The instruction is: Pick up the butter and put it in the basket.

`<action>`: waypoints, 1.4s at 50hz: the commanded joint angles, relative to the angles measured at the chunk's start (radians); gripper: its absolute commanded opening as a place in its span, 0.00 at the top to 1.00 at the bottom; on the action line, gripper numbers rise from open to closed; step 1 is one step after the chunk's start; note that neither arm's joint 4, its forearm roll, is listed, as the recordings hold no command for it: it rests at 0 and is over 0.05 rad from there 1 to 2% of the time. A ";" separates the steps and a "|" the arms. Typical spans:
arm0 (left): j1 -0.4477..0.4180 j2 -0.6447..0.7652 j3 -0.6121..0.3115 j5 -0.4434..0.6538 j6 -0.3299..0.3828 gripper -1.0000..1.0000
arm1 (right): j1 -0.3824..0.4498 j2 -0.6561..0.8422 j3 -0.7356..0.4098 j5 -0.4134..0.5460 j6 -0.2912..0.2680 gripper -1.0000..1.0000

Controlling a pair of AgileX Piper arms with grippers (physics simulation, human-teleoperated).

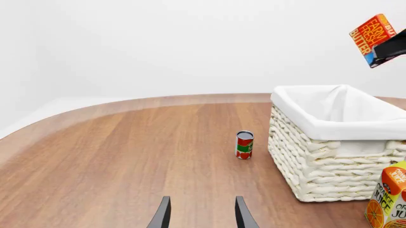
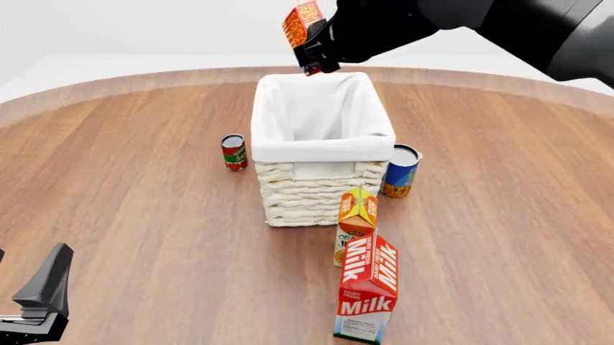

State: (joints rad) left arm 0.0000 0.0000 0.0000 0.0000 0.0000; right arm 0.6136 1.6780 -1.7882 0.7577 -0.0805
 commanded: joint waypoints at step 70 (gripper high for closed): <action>0.000 0.000 0.000 0.000 0.000 0.00 | -0.082 0.245 -0.178 -0.110 0.076 1.00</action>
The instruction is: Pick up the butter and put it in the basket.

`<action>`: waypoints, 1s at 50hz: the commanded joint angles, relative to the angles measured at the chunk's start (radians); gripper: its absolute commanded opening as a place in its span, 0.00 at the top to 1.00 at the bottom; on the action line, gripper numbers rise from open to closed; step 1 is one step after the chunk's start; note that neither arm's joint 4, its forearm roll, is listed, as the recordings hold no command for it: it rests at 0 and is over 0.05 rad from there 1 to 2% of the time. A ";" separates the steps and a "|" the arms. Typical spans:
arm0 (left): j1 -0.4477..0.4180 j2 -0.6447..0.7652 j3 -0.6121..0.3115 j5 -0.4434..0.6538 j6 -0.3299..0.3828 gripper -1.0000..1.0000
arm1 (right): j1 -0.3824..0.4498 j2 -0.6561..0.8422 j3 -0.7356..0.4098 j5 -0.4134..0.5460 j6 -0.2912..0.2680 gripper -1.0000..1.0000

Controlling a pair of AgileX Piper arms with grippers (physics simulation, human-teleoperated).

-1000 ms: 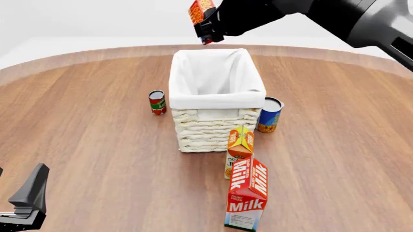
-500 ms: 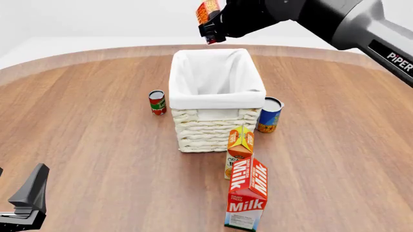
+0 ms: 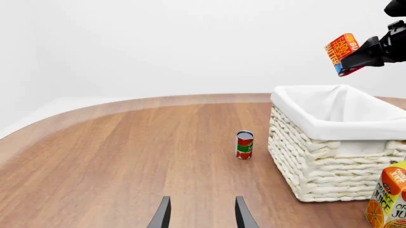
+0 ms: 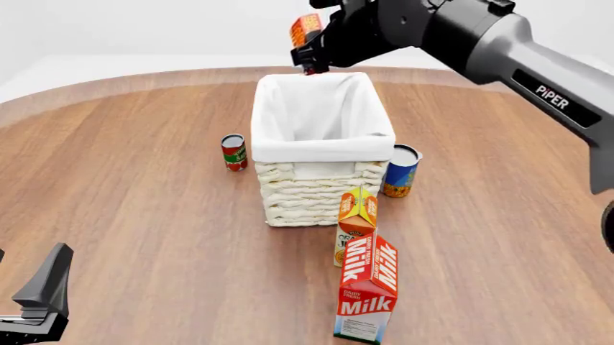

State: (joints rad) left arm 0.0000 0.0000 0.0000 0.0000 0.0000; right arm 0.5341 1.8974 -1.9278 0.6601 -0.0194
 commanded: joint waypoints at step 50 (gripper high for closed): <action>0.000 0.000 0.000 0.000 0.000 0.00 | -0.025 0.125 -0.019 -0.085 0.029 1.00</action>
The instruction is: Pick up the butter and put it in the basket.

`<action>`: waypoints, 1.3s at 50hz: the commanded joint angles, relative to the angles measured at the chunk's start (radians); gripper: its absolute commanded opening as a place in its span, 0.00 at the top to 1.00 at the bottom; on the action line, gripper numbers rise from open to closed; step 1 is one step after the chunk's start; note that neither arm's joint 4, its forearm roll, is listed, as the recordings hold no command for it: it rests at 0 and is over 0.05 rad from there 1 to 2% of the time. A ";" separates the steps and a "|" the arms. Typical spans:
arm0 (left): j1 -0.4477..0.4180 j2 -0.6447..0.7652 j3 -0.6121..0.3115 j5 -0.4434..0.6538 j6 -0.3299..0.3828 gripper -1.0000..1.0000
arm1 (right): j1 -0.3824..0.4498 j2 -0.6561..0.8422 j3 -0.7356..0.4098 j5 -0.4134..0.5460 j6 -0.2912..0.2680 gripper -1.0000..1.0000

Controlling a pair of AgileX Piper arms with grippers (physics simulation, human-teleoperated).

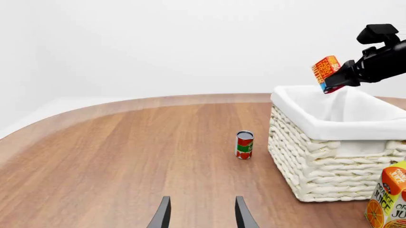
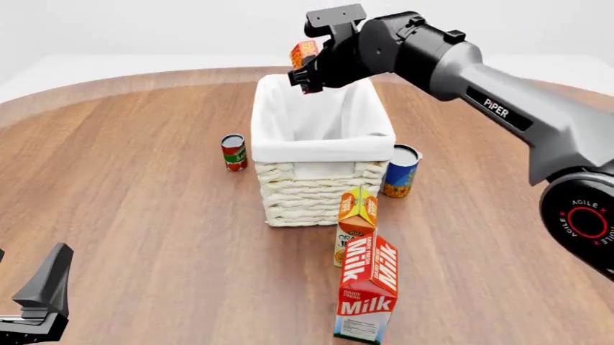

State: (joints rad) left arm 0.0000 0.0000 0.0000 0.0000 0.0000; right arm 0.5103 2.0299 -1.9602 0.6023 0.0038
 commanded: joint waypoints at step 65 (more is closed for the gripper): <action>0.000 0.000 0.000 0.000 0.000 0.00 | -0.022 0.103 -0.011 -0.075 0.035 1.00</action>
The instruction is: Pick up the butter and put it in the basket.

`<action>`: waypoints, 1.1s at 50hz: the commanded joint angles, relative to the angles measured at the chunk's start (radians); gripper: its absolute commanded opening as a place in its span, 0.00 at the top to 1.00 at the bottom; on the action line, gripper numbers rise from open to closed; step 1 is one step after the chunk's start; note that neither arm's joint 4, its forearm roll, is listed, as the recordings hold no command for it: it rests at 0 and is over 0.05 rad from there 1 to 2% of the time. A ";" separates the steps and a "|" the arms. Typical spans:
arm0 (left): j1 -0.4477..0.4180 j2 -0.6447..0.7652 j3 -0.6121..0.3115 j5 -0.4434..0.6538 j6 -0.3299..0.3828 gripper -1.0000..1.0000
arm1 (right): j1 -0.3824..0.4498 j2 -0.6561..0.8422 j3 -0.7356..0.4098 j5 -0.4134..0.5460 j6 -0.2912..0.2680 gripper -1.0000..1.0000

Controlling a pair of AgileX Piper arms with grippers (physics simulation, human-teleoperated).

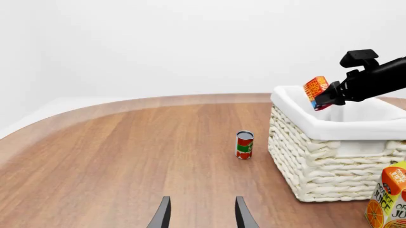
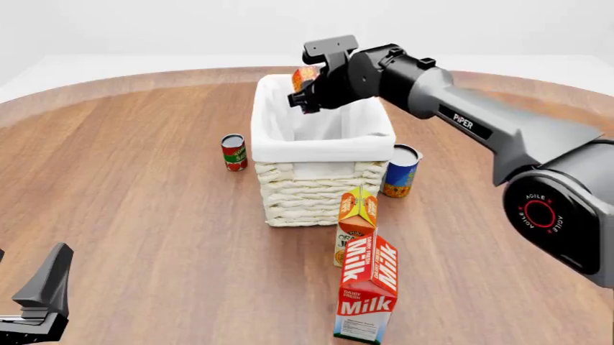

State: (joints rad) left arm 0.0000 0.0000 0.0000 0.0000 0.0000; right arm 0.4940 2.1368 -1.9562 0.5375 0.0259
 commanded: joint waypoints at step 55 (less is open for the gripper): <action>0.000 0.000 0.000 0.000 0.000 0.00 | -0.021 0.008 0.000 -0.027 0.006 0.00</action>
State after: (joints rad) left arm 0.0000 0.0000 0.0000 0.0000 0.0000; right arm 0.4766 2.1514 -1.9530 0.5135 0.0313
